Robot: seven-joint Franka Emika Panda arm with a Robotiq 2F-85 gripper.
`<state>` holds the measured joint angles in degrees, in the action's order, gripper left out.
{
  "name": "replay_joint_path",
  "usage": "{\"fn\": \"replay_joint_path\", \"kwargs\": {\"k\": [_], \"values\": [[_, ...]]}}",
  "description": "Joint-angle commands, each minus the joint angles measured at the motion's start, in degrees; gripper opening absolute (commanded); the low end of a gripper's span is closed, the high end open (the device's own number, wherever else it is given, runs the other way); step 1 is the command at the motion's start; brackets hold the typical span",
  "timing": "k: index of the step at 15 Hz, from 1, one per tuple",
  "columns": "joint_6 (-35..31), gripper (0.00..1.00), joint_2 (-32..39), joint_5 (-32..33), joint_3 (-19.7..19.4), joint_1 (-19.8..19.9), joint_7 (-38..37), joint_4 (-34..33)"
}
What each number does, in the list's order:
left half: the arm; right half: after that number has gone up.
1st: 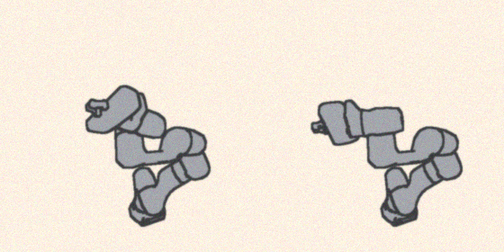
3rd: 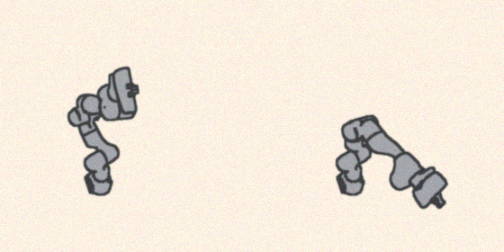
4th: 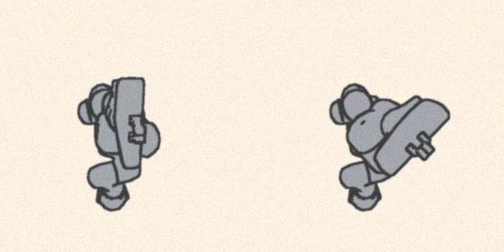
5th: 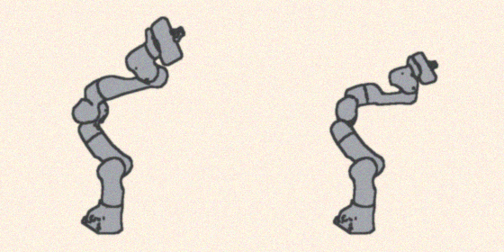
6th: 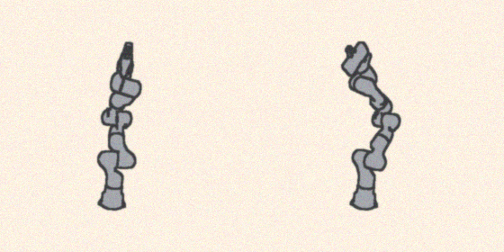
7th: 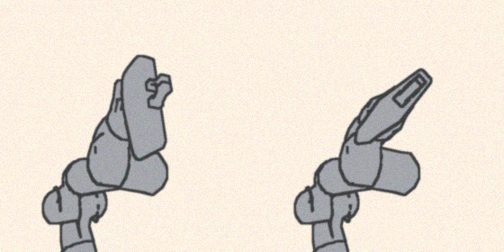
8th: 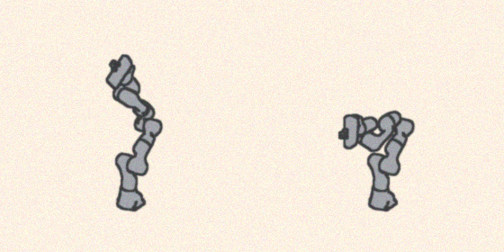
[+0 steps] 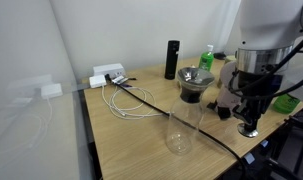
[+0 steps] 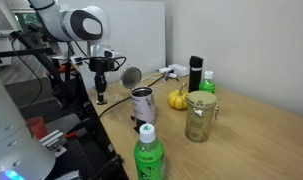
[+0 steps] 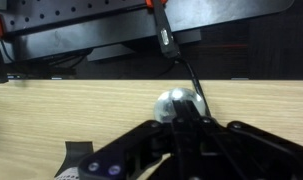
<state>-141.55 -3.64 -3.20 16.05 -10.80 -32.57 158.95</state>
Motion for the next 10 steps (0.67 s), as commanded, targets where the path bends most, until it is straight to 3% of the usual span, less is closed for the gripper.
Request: {"fn": "replay_joint_path", "kwargs": {"k": [1, 6, 10], "values": [[-0.3, 0.01, 0.6, -0.1, -0.7, -0.6, 0.4, 0.0], [-5.1, 0.01, 5.1, 0.4, -1.4, -0.4, 1.4, 0.1], [-11.5, 0.01, 10.1, 4.5, -2.9, -0.9, 0.3, 0.0]]}}
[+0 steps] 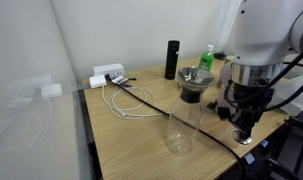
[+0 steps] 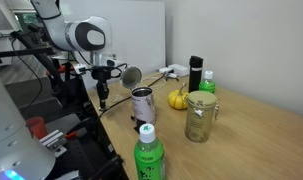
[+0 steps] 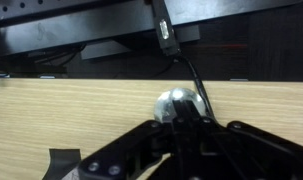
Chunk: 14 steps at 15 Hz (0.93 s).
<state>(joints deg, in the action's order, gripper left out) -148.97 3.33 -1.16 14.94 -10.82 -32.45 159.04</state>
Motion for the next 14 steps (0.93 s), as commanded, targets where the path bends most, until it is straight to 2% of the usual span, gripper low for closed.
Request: {"fn": "replay_joint_path", "kwargs": {"k": [1, 7, 14], "values": [[-5.1, 0.01, 4.2, 3.3, -2.3, -1.2, 0.2, -0.2], [-11.2, 0.01, 9.1, 2.4, -4.5, -2.5, 3.0, -0.9], [-12.3, 0.01, 10.6, 1.6, -6.0, -3.4, 6.0, -1.6]]}}
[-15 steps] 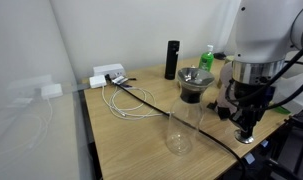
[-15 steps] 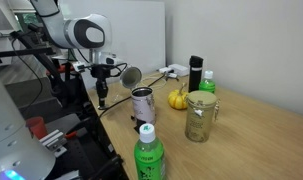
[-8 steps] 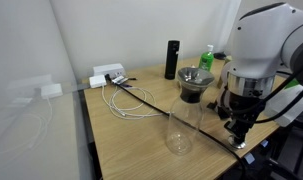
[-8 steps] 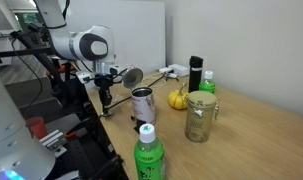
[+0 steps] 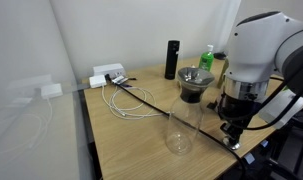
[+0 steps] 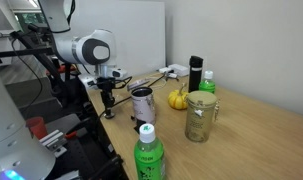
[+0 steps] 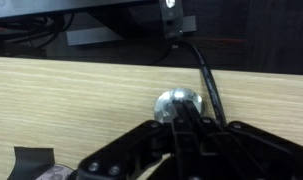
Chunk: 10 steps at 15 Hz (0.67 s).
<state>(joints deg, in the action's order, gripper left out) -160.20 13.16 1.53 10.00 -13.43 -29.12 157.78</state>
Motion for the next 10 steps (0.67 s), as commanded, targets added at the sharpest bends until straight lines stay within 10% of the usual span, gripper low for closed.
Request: {"fn": "replay_joint_path", "kwargs": {"k": [1, 10], "values": [[-1.0, 0.01, 0.6, -1.3, -1.1, -0.8, 3.1, -0.4], [-0.4, 0.62, -1.6, -4.8, -0.3, -0.2, 6.6, -0.6]]}}
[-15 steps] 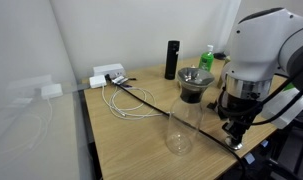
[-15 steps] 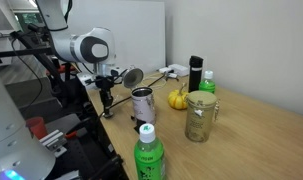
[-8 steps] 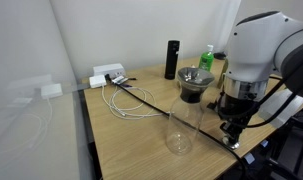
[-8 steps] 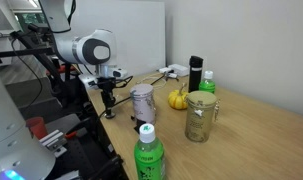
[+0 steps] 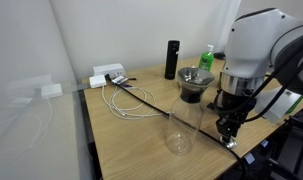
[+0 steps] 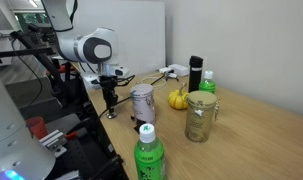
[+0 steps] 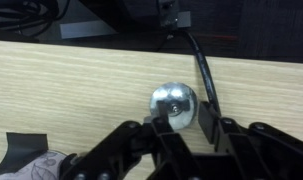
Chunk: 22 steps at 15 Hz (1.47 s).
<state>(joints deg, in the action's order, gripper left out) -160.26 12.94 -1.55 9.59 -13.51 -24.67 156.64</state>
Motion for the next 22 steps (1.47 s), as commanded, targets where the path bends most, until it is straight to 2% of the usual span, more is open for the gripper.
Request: {"fn": "replay_joint_path", "kwargs": {"k": [1, 5, 6, 10, 14, 15, 16, 19, 22], "values": [[-0.2, 0.7, -2.0, -1.4, -0.1, -0.3, 1.9, 0.7], [1.7, 0.98, -6.0, -1.6, 0.1, -0.4, 1.2, 1.7], [2.2, 0.99, -7.1, -1.5, 0.2, -0.3, 1.1, 2.1], [4.8, 1.0, -11.7, -0.1, -0.1, 0.0, -1.2, 4.0], [8.1, 1.0, -15.8, 0.5, 0.5, 0.7, -3.9, 2.3], [8.6, 1.0, -19.1, -0.8, 0.9, 0.6, -3.8, 4.7], [10.8, 1.0, -18.6, -0.5, 1.0, 0.9, -4.6, 2.2], [14.6, 1.0, -24.5, 0.4, 1.8, 1.9, -8.3, 3.9], [19.4, 1.0, -27.9, 1.5, 2.5, 3.5, -11.8, 2.2]]}}
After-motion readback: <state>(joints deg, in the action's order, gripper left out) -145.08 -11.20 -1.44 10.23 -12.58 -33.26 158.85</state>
